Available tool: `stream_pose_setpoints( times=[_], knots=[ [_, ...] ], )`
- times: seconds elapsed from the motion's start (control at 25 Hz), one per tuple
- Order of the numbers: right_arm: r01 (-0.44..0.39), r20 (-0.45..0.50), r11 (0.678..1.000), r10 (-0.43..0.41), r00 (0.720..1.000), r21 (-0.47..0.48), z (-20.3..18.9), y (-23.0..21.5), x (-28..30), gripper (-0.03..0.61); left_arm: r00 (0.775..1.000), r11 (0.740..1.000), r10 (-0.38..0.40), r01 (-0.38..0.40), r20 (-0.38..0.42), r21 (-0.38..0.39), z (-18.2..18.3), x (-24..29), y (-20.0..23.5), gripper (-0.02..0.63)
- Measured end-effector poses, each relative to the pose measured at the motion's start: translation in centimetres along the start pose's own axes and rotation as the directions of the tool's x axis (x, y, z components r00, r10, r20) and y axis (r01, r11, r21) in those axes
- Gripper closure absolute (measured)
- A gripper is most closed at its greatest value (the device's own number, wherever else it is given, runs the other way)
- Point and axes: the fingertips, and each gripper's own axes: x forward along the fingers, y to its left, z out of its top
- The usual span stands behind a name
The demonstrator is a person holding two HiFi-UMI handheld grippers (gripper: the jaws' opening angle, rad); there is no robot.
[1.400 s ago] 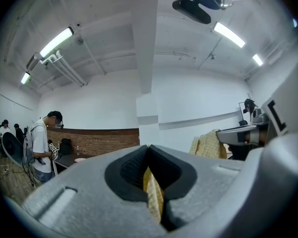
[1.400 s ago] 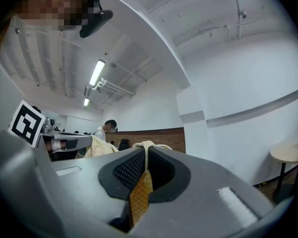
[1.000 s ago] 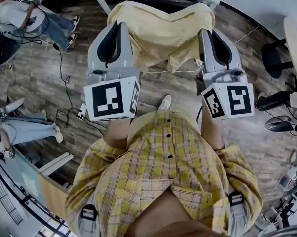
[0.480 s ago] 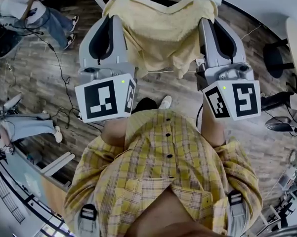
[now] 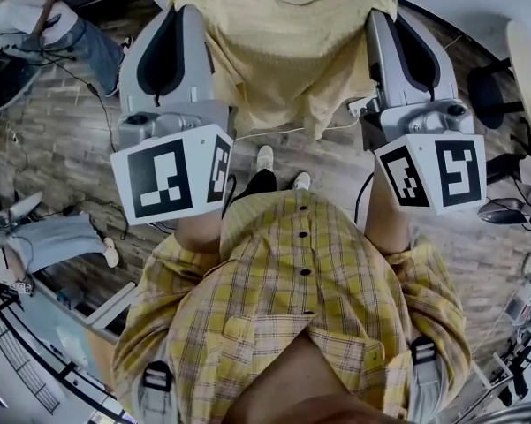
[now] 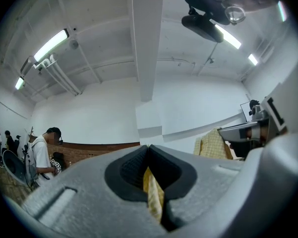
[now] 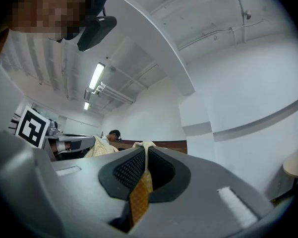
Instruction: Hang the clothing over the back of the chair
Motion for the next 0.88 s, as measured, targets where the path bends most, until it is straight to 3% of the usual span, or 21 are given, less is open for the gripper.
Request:
stream_pose_setpoints(
  times=[0.36, 0.88],
  knots=[
    [0.076, 0.040, 0.996, -0.075, 0.996, -0.050, 3.7, -1.1, 4.4, 0.565, 0.995, 0.997, -0.071, 0.070, 0.064, 0.015, 2.9, 5.0, 3.1, 0.609],
    [0.173, -0.022, 0.984, -0.174, 0.984, -0.047, -1.8, -5.7, 10.5, 0.565, 0.990, 0.989, -0.144, 0.144, 0.000, 0.021, -3.5, 13.7, 4.2, 0.609]
  ],
)
